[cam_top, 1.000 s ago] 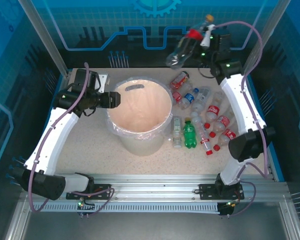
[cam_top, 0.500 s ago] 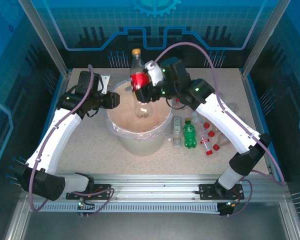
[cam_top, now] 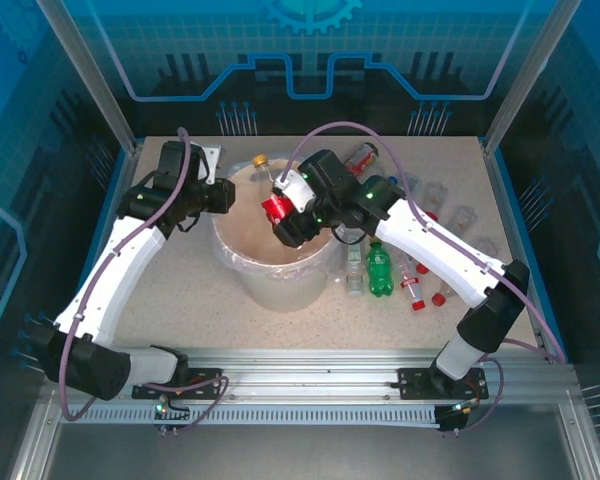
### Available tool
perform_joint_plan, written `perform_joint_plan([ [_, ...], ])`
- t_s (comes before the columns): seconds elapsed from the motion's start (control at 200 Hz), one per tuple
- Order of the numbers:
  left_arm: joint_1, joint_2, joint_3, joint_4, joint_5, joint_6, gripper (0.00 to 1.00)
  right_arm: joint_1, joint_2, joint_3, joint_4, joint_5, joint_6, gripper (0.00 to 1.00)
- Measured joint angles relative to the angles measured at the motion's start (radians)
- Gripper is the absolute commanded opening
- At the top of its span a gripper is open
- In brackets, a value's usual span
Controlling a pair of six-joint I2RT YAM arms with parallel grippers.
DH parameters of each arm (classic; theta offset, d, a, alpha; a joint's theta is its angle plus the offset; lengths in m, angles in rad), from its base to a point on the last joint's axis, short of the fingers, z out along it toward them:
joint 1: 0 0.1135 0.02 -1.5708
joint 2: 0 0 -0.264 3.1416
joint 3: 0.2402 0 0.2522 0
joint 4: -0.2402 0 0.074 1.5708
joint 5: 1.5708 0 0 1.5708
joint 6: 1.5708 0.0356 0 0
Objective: Put the plastic bottles in the bin
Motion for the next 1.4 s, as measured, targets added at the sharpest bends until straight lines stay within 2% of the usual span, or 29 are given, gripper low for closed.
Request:
perform_joint_plan([
  [0.16, -0.001, 0.003, -0.014, 0.040, 0.001, 0.000, 0.15, 0.000, 0.038, -0.047, 0.024, 0.014, -0.031, 0.73],
  [0.54, -0.005, 0.007, -0.015, 0.056, -0.011, 0.010, 0.07, 0.001, 0.068, -0.089, 0.071, 0.030, -0.078, 1.00],
  [0.906, -0.005, -0.001, -0.033, 0.090, -0.021, 0.023, 0.00, 0.005, 0.043, -0.018, 0.065, 0.035, -0.073, 1.00],
  [1.111, -0.005, -0.004, -0.043, 0.109, -0.030, 0.027, 0.00, -0.009, -0.065, 0.064, 0.068, 0.140, 0.023, 1.00],
  [1.241, -0.005, -0.025, -0.071, 0.142, -0.034, 0.027, 0.00, -0.097, -0.148, 0.079, 0.043, 0.232, 0.126, 0.99],
  [1.401, -0.004, -0.049, -0.103, 0.175, -0.037, 0.026, 0.00, -0.382, -0.230, 0.010, -0.044, 0.320, 0.269, 0.98],
])
